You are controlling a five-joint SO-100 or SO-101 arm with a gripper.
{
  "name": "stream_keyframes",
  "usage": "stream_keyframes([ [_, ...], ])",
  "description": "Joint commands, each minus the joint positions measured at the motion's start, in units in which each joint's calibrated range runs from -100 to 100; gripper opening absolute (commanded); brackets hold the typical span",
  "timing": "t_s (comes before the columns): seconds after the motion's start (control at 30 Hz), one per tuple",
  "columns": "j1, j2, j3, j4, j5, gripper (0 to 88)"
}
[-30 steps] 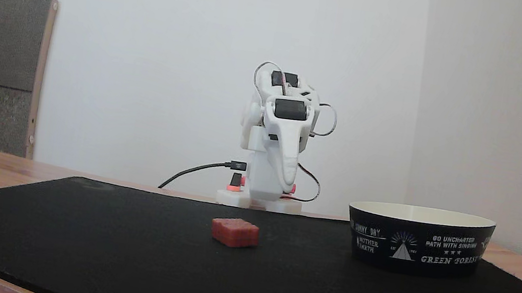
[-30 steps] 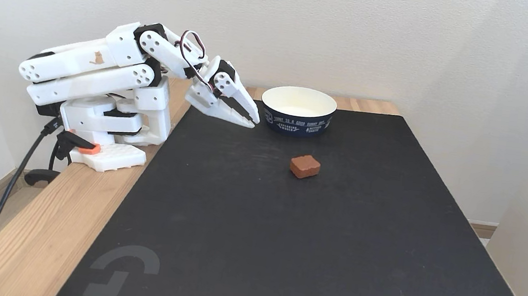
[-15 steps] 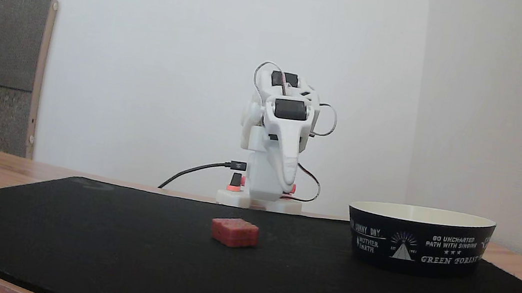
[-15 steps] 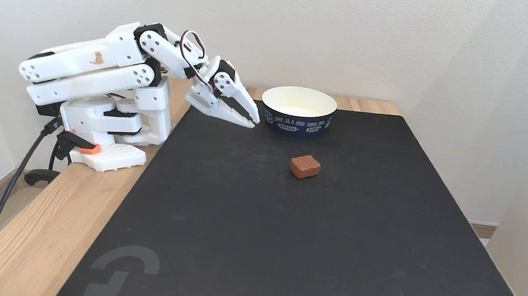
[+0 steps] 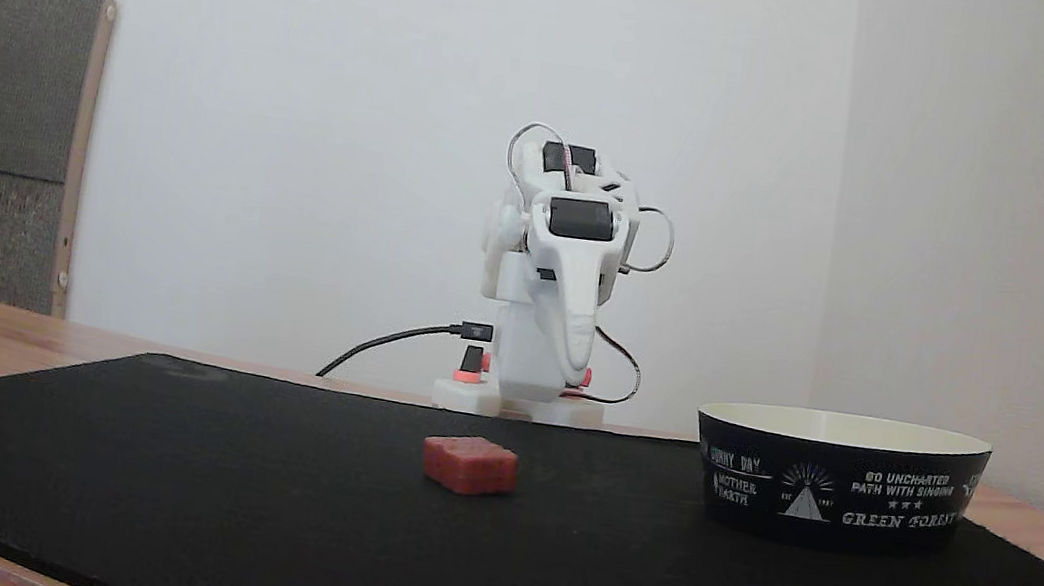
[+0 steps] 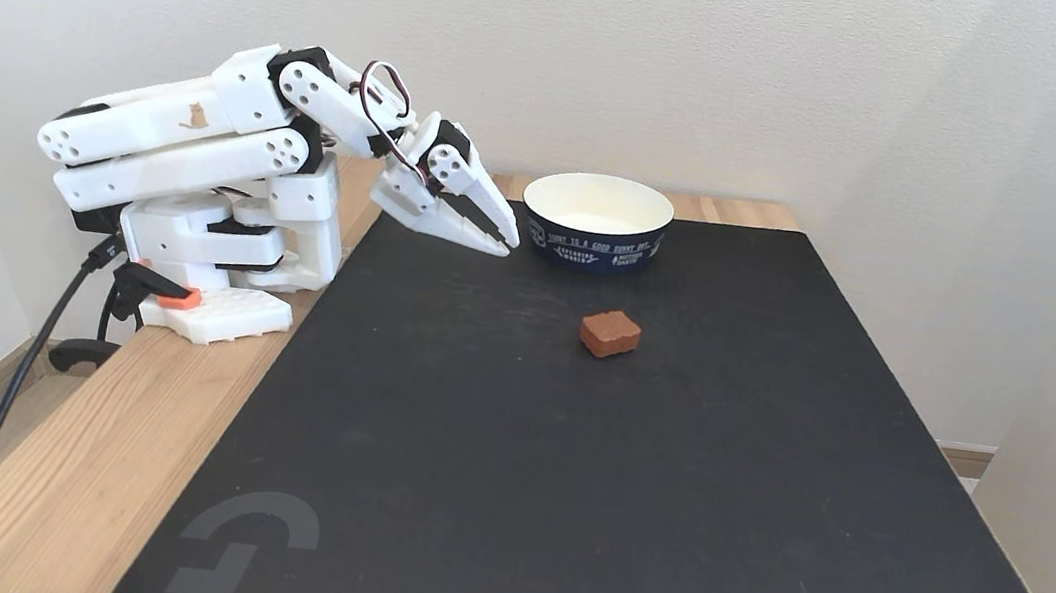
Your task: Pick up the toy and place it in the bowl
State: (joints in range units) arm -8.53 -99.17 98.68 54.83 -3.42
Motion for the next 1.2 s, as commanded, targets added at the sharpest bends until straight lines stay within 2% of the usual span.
stream_keyframes([
  [0.0,-0.21,-0.50,0.78,-0.39,0.08,3.9],
  [0.2,-0.21,-0.50,0.78,-0.39,0.08,7.0],
  [0.33,-0.04,-0.50,0.78,-0.39,-0.23,31.4],
  [0.4,0.04,-0.50,0.69,-0.30,-0.23,41.3],
  [0.43,0.21,-0.50,0.69,-0.30,-0.23,42.6],
  [0.63,0.96,-0.17,0.33,-0.39,-0.23,42.9],
  [0.77,7.32,3.84,-4.90,-0.39,-0.02,42.9],
  [0.83,9.24,10.01,-11.48,-0.39,0.19,42.9],
  [1.0,12.67,41.94,-36.89,-0.39,0.34,42.9],
  [1.03,13.68,52.02,-45.37,-0.22,2.22,42.9],
  [1.17,14.09,68.03,-60.96,3.59,12.61,42.8],
])
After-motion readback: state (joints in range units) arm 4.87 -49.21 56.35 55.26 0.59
